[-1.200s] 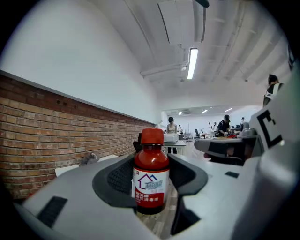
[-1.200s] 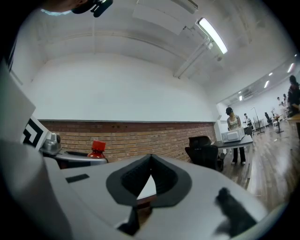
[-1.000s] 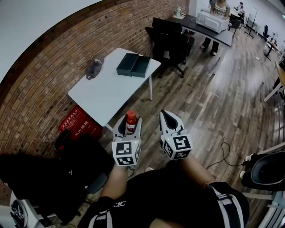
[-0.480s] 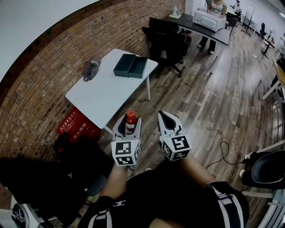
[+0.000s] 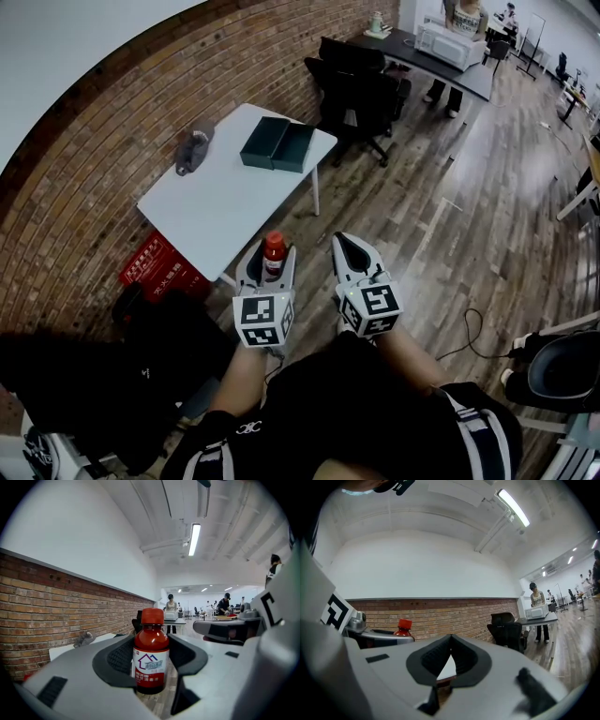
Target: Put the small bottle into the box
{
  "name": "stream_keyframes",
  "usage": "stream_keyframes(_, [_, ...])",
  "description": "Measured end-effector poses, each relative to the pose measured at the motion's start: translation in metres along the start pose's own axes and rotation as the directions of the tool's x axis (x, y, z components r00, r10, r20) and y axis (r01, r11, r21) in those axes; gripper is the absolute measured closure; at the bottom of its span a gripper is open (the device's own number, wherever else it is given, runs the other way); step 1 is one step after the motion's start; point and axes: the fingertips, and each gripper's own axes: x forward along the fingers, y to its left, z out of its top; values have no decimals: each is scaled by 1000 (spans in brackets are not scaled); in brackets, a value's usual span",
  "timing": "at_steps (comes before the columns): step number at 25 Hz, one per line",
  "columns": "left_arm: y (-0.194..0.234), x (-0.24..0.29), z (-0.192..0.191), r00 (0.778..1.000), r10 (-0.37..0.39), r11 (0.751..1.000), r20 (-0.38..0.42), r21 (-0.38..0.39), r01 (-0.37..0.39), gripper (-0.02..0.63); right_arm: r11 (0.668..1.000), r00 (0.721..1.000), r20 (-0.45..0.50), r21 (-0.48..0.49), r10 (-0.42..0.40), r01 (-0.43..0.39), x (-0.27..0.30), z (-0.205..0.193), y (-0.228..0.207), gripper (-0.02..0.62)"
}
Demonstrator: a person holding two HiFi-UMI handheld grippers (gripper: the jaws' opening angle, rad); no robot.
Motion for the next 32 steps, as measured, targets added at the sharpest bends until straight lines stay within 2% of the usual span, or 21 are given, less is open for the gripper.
stream_keyframes(8, [29, 56, 19, 997, 73, 997, -1, -11, -73, 379, 1000, 1000, 9, 27, 6, -6, 51, 8, -42, 569])
stream_keyframes(15, [30, 106, 42, 994, 111, 994, 11, 6, -111, 379, 998, 998, 23, 23, 64, -64, 97, 30, -79, 569])
stream_keyframes(20, [28, 139, 44, 990, 141, 990, -1, -12, -141, 379, 996, 996, 16, 8, 93, -93, 116, 34, -104, 569])
stream_keyframes(25, [14, 167, 45, 989, 150, 988, 3, -30, -150, 379, 996, 996, -1, 12, 85, -85, 121, 29, -138, 569])
stream_keyframes(32, [2, 201, 37, 992, 123, 992, -22, -19, -123, 379, 998, 999, -13, 40, 47, -46, 130, 21, -172, 569])
